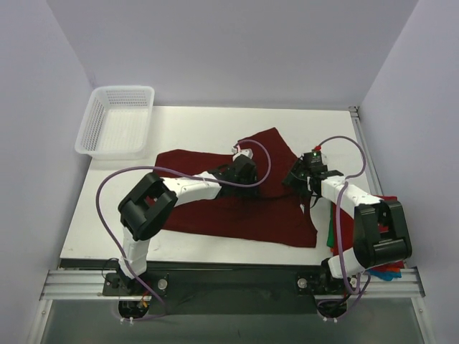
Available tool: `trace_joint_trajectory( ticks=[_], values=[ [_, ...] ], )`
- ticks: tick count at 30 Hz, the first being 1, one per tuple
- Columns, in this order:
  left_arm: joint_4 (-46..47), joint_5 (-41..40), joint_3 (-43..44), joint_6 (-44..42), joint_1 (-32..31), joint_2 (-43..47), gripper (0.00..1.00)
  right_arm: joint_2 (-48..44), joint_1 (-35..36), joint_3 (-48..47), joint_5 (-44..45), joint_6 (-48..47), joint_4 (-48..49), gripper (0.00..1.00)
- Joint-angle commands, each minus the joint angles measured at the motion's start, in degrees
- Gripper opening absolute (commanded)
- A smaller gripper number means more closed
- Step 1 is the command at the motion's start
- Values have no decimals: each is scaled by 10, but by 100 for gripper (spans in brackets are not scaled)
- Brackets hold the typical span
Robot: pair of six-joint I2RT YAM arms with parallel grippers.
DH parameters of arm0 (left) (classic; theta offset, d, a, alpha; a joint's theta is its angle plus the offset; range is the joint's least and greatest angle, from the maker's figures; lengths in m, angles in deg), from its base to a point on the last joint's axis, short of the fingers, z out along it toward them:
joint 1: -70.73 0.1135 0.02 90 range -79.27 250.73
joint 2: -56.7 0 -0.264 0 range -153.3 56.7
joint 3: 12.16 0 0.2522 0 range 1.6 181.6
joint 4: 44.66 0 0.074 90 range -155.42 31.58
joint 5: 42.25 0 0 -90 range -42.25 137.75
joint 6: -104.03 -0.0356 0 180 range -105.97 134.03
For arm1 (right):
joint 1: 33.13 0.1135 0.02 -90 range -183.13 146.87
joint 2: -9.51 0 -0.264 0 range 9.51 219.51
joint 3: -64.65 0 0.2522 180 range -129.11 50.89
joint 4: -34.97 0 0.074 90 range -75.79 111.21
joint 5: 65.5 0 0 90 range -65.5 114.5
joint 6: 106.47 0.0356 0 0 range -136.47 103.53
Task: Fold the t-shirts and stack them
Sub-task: Fold the flattened tshirt in 1/3 of the way
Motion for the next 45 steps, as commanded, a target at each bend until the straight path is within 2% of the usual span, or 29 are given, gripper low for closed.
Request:
trace_joint_trajectory(
  ticks=[1, 6, 12, 18, 20, 24, 30, 35, 39, 45],
  values=[
    [5, -12, 6, 8, 10, 11, 53, 15, -4, -38, -4, -1, -26, 51],
    [6, -7, 5, 6, 26, 20, 53, 43, -7, -86, -5, -7, -41, 51],
    [-16, 3, 0, -4, 74, 61, 54, 65, -21, -151, -10, -19, -79, 54],
    [-97, -13, 21, -27, 182, 105, 57, 44, -39, -165, -20, -27, -114, 55],
    [-123, -30, 62, -40, 225, 89, 57, 35, -43, -160, -24, -33, -119, 55],
    [-184, -88, 133, -73, 269, 43, 57, 26, -55, -151, -47, -42, -118, 55],
    [-253, -173, 245, -106, 306, -47, 52, 28, -57, -151, -74, -53, -112, 55],
    [-311, -241, 307, -101, 315, -116, 52, 33, -56, -148, -92, -64, -101, 55],
    [-313, -245, 334, -107, 325, -148, 57, 47, -58, -159, -94, -69, -100, 55],
    [-327, -243, 380, -118, 337, -184, 57, 77, -59, -179, -85, -66, -83, 55]
  ],
)
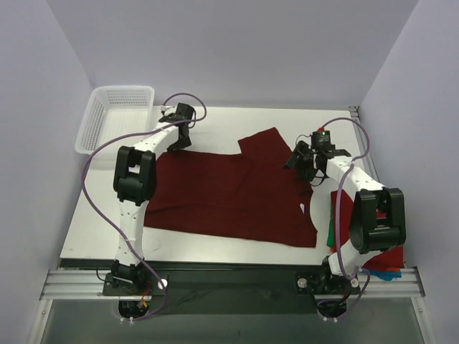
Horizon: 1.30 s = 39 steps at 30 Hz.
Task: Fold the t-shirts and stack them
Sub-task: Fold the flattened tshirt in 1/3 of the way, then grap the side of the flattened tshirt furthest away from the robot with both arms
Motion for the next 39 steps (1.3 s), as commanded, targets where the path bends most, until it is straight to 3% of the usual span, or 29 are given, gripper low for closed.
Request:
trace_joint_trajectory(
  ticks=[1, 9, 15, 19, 24, 30, 35, 39],
  values=[
    [-19, -21, 49, -15, 10, -4, 57, 30, -6, -35, 9, -11, 10, 55],
    [-68, -42, 97, -16, 26, -39, 54, 96, -23, -90, 7, -15, 4, 54],
    [-56, -21, 71, -25, 38, -40, 55, 125, -27, -114, 7, -16, 4, 54],
    [-76, -14, 97, -25, 41, -61, 55, 140, -29, -128, 2, -15, 2, 54],
    [-48, 1, 49, -17, 40, -38, 54, 156, -40, -143, 3, -14, -3, 54],
    [-42, 14, 33, -16, 40, -27, 42, 191, -47, -179, 0, -9, -9, 54],
    [-18, 28, -1, -15, 40, -5, 20, 206, -54, -199, -2, -11, -18, 54],
    [3, 38, -27, -18, 39, 28, 10, 218, -55, -220, 13, -15, -26, 54]
  ],
)
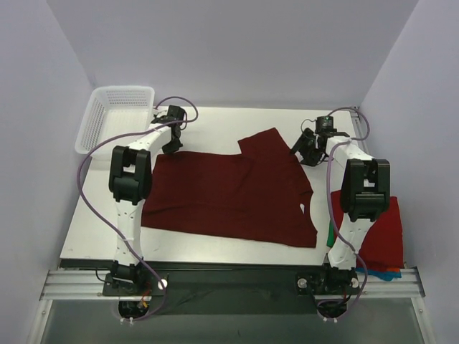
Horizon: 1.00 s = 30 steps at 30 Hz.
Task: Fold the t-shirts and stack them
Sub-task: Grap the side of the flattened tshirt furthest away from the robot with both arms
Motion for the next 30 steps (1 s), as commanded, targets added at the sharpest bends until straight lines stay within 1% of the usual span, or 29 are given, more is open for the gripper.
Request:
trace_joint_trajectory(
  ticks=[1, 3, 5, 12, 13, 17, 20, 21, 24, 26, 30],
  values=[
    [12, 26, -26, -4, 0, 43, 9, 15, -2, -45, 16, -8, -27, 54],
    [16, 33, -29, -7, 0, 55, 4, 33, -3, -66, 18, -8, -38, 54],
    [19, 35, -36, -7, 0, 62, 1, 45, -2, -77, 24, -7, -48, 54],
    [32, 42, -58, -8, 0, 89, 0, 95, -3, -111, 40, -10, -63, 50],
    [32, 42, -59, -7, 0, 91, 0, 99, -3, -114, 37, -10, -64, 46],
    [36, 42, -68, -4, 0, 101, 0, 113, -3, -124, 31, -9, -64, 40],
    [43, 39, -75, -4, 0, 112, 0, 113, -2, -124, 22, -9, -64, 28],
    [43, 37, -77, -3, 0, 115, 0, 110, -3, -123, 17, -8, -63, 17],
    [45, 37, -77, -4, 1, 119, 0, 97, -3, -117, 12, -8, -63, 5],
    [44, 33, -79, -2, 1, 121, 0, 90, -3, -114, 9, -9, -63, 0],
    [47, 22, -90, 6, 1, 131, 0, 61, -3, -98, 7, -8, -62, 0]
  ],
)
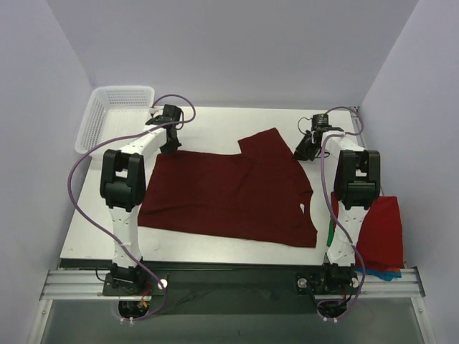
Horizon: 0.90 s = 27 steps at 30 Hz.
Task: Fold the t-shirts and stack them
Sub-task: Grap the side of the flattened tshirt furthest away from the robot with both arms
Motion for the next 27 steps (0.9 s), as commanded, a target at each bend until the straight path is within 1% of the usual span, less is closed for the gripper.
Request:
trace_joint_trajectory(
  ticks=[1, 3, 5, 6, 7, 11, 17, 20, 23, 27],
  values=[
    [20, -13, -12, 6, 1, 46, 0, -53, -2, 16, -9, -4, -17, 0],
    [16, -10, -6, 7, 2, 42, 0, -67, -2, 21, -8, -5, -12, 0],
    [-2, -12, 8, 13, 2, 32, 22, -72, -1, 24, -10, -5, -12, 0],
    [-6, -12, 18, 16, 0, 22, 28, -76, -2, 25, -12, -4, -12, 0],
    [-12, -12, 23, 19, 0, 18, 37, -78, -2, 25, -12, -4, -12, 0],
    [-13, -11, 32, 37, 0, -5, 48, -84, -2, 29, -21, -4, -11, 0],
    [-20, -3, 68, 46, 0, -47, 48, -98, -2, 41, -26, -10, -10, 0],
    [-28, 2, 88, 50, -1, -66, 46, -108, -1, 50, -27, -12, -8, 0],
    [-31, 2, 90, 53, -1, -73, 44, -116, -2, 57, -30, -13, -7, 0],
    [-26, 2, 81, 53, -1, -70, 33, -125, -2, 64, -33, -13, -5, 0]
  ],
)
